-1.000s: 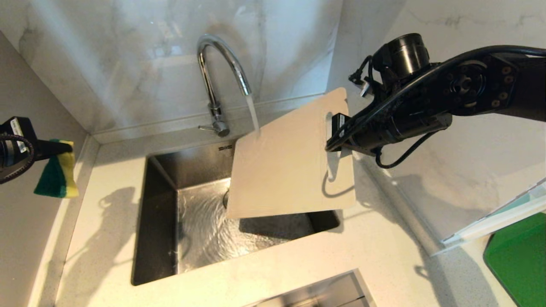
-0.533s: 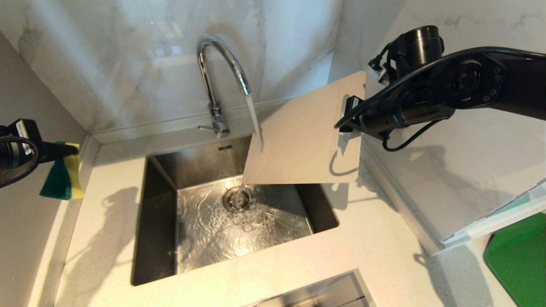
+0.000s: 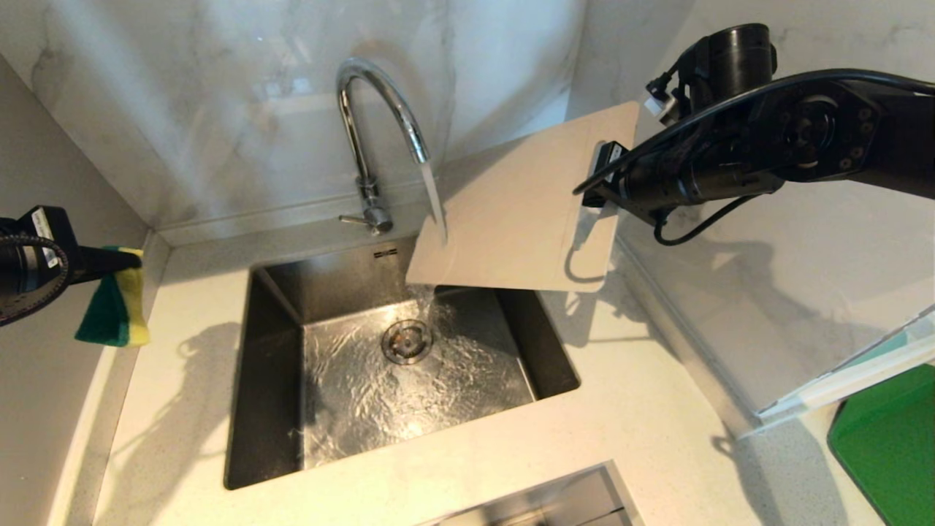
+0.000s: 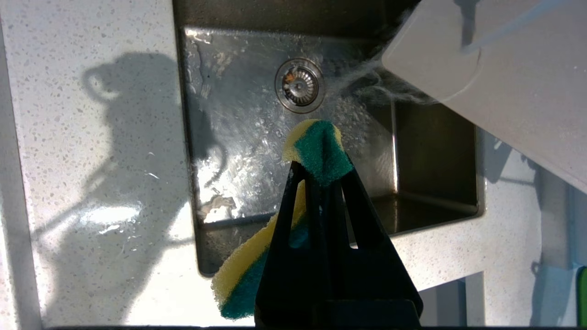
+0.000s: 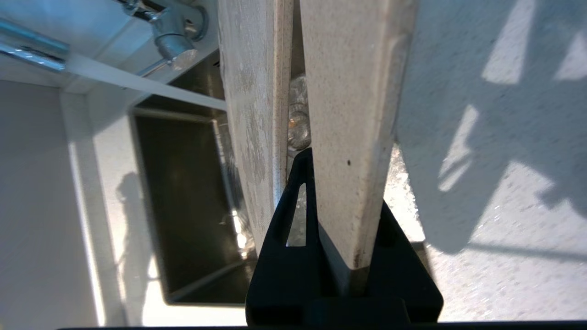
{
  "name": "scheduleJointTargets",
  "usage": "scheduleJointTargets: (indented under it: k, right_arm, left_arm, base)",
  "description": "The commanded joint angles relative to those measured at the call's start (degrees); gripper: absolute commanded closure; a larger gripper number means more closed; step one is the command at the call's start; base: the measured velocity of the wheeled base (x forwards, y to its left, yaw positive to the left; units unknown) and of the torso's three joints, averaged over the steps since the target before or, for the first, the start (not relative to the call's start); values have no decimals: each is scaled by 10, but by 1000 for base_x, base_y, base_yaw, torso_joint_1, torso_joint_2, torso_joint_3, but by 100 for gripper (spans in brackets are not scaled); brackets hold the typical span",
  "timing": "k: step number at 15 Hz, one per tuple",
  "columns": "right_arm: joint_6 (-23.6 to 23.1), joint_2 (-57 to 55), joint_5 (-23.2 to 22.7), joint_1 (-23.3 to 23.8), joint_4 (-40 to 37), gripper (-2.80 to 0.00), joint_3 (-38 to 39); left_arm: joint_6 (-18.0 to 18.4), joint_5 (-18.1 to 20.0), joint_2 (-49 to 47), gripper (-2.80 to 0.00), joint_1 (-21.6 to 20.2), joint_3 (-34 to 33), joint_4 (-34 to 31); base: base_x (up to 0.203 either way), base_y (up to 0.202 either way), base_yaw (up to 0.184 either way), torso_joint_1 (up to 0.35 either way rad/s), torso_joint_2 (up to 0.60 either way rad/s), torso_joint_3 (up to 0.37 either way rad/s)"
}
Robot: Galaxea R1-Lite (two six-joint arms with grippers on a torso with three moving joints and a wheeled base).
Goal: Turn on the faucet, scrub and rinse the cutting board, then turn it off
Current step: Turn off the tap
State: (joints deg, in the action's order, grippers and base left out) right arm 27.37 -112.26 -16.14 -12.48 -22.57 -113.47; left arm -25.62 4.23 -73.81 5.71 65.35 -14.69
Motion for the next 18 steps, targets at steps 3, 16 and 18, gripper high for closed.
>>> scheduleJointTargets:
  k: [3,16,18]
  right_arm:
    - [26,3,-1,-22,-4,0,9]
    - [25,-31,5,-144,-2,0,31]
    - [24,-31,8,-164,-1,0,47]
  left_arm:
    - [-9,0,4,0,0,-8,-1]
    - [-17,2,8,0,3,-9,-1]
    - [-17,2,10,0,4,-9,-1]
  base:
    - [0,0,0,0,0,0]
    - [0,0,0,0,0,0]
    - [0,0,0,0,0,0]
